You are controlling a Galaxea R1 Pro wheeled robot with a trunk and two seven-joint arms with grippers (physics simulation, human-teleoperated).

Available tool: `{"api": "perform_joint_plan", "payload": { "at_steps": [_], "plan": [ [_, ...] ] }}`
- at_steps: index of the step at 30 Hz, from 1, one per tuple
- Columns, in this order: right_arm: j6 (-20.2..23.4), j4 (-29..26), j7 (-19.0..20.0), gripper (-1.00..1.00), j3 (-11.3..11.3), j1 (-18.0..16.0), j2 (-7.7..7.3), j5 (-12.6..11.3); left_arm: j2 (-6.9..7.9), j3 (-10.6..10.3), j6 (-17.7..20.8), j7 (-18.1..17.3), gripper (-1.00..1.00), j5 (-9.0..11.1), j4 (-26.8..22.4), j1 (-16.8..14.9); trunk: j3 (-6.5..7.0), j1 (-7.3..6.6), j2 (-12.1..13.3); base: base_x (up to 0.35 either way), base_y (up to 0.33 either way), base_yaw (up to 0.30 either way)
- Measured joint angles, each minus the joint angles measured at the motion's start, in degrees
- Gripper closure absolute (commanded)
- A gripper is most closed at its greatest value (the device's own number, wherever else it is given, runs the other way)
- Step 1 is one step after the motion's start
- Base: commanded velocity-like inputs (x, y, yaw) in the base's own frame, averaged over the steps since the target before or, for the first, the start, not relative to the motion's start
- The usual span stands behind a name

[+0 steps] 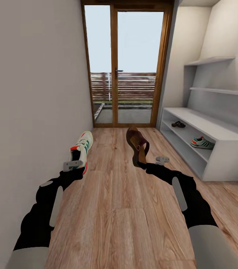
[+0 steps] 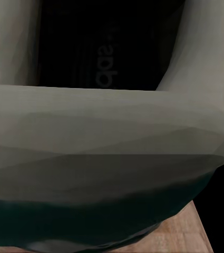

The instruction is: Pick up the two gym shoes and the two sandals from the corridor floor and place them onto the hallstand (shoe rack) in the corridor, making sure they are on the rack and not on the floor. Arrange them so the two gym shoes are next to each other and the two sandals are next to each other.

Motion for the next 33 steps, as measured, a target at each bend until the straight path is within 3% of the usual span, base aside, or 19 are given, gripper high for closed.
{"api": "perform_joint_plan", "payload": {
  "at_steps": [33],
  "plan": [
    [0.00,-0.08,0.00,1.00,0.02,0.00,0.00,-0.01,0.00,0.00,0.00,0.00,1.00,0.00,0.62,0.00,0.00,0.00,0.00,0.344,0.000,0.000]
  ]
}}
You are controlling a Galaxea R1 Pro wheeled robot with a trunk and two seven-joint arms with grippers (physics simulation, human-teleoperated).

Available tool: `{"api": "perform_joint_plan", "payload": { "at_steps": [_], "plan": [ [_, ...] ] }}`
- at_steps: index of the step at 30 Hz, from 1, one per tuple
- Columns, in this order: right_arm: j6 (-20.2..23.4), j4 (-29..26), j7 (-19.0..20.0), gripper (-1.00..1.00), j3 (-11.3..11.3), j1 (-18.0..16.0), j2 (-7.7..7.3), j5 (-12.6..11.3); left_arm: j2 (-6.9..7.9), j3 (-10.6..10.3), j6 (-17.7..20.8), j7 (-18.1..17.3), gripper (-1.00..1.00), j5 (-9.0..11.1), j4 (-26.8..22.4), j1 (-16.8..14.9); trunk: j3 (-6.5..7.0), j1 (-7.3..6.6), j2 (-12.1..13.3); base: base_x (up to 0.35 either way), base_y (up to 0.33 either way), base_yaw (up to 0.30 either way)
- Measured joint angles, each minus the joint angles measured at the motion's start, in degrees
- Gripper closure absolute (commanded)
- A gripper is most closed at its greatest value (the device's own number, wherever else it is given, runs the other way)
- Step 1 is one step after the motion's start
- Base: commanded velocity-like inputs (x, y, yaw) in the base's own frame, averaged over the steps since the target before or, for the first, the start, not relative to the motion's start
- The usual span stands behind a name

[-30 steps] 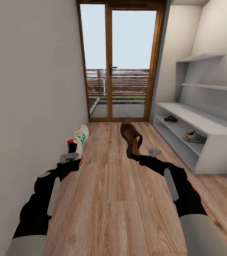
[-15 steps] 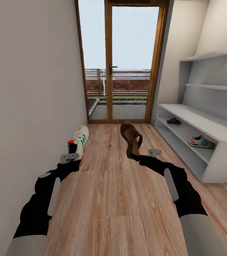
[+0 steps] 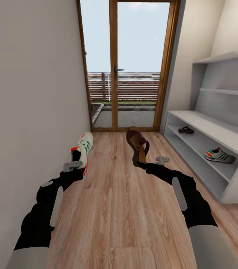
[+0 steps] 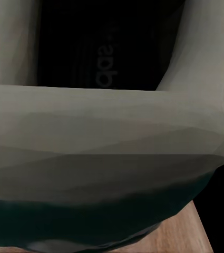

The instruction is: Pick up the two gym shoes and the two sandals from the corridor floor and place them onto the hallstand (shoe rack) in the corridor, making sure they are on the rack and not on the floor. Arrange them so the two gym shoes are next to each other and the two sandals are next to each other.

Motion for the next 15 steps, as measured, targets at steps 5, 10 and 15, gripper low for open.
{"api": "perform_joint_plan", "payload": {
  "at_steps": [5,10,15],
  "plan": [
    [0.00,-0.02,0.00,1.00,-0.03,0.02,-0.01,0.02,-0.01,-0.01,-0.01,0.00,1.00,0.00,0.02,-0.01,0.00,0.00,0.00,0.344,0.000,-0.165],
    [0.00,-0.02,0.00,1.00,-0.04,-0.01,-0.01,0.01,-0.01,-0.01,-0.01,0.00,1.00,0.00,0.02,-0.01,0.00,0.00,0.00,0.344,0.000,-0.277],
    [0.00,-0.01,0.00,1.00,-0.01,-0.01,-0.01,0.01,-0.01,-0.01,-0.01,0.00,1.00,-0.05,0.01,-0.01,0.00,0.00,0.00,0.344,0.000,-0.219]
  ]
}}
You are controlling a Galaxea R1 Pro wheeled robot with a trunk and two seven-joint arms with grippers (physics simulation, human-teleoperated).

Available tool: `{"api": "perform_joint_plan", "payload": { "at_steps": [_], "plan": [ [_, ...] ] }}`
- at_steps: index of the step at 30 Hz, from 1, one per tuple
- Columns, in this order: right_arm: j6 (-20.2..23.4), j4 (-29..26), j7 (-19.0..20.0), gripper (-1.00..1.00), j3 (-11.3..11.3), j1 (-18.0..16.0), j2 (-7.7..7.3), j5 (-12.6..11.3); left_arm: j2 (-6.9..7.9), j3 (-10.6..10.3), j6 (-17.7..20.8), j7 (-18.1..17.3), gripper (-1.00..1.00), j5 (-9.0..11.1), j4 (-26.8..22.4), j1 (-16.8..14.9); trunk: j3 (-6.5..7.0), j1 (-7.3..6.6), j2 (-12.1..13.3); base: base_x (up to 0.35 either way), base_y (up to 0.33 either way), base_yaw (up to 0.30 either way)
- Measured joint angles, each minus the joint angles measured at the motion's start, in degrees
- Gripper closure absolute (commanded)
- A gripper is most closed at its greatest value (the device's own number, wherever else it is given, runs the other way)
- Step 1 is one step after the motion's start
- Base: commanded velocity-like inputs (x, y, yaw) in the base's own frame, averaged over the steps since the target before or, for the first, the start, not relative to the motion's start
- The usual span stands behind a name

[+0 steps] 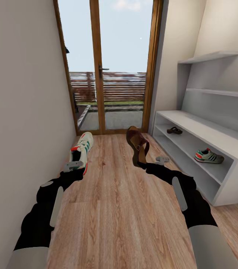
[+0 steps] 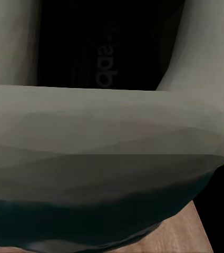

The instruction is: Pick up the two gym shoes and the two sandals from the corridor floor and place them onto the hallstand (shoe rack) in the corridor, making sure they are on the rack and not on the floor. Arrange them so the two gym shoes are next to each other and the two sandals are next to each other.

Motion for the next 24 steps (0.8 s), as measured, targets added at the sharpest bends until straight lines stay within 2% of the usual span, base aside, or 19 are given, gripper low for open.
{"api": "perform_joint_plan", "payload": {
  "at_steps": [14,24],
  "plan": [
    [0.00,0.08,0.00,1.00,0.03,0.02,0.00,0.00,0.00,0.00,0.01,0.00,1.00,0.05,-0.01,0.00,0.00,0.00,0.00,0.344,0.006,-0.031],
    [0.00,0.08,-0.01,1.00,0.06,0.02,-0.01,0.00,-0.01,0.00,0.01,0.00,1.00,0.05,0.00,-0.01,0.00,0.00,0.00,0.343,0.093,-0.263]
  ]
}}
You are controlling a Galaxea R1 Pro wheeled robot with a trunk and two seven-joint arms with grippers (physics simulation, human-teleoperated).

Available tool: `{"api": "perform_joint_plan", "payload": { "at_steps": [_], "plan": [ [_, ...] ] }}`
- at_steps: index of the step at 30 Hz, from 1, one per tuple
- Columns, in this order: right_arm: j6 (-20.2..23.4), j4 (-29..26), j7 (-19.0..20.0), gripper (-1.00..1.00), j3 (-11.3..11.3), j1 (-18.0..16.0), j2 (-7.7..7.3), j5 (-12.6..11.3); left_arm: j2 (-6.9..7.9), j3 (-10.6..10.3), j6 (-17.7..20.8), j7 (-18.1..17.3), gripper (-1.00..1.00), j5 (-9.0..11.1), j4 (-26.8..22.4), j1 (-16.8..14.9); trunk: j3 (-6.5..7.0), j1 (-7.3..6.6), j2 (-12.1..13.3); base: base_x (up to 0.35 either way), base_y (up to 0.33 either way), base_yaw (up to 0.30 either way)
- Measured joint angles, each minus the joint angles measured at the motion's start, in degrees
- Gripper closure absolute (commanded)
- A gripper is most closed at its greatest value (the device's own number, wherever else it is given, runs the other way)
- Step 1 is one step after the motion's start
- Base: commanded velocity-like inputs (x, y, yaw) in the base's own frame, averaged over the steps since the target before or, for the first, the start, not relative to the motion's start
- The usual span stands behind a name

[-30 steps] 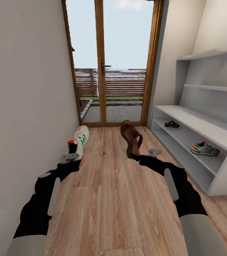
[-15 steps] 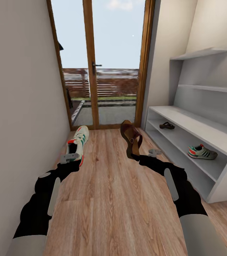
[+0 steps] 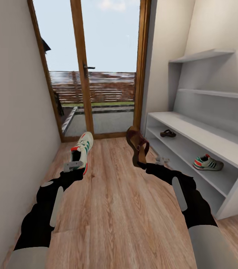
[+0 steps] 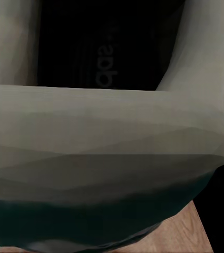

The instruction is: Pick up the two gym shoes and the two sandals from the corridor floor and place them onto the hallstand (shoe rack) in the corridor, making sure they are on the rack and not on the floor. Arrange them so the two gym shoes are next to each other and the two sandals are next to each other.

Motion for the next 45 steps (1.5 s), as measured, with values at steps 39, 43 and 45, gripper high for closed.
{"api": "perform_joint_plan", "payload": {
  "at_steps": [39,43,45],
  "plan": [
    [0.00,-0.01,0.00,1.00,-0.08,0.01,0.00,-0.01,0.00,0.00,0.01,0.00,1.00,0.00,-0.01,0.00,0.00,0.02,0.00,0.304,0.158,-0.159],
    [0.00,-0.04,0.00,1.00,-0.08,0.01,0.00,0.00,0.00,0.00,0.00,0.00,1.00,-0.01,0.00,0.00,0.00,0.03,0.00,0.080,0.115,-0.263],
    [0.00,-0.04,0.01,1.00,-0.08,0.01,0.00,0.00,0.00,0.00,-0.01,0.00,1.00,-0.01,0.00,0.00,0.00,0.03,0.00,0.023,0.034,-0.264]
  ]
}}
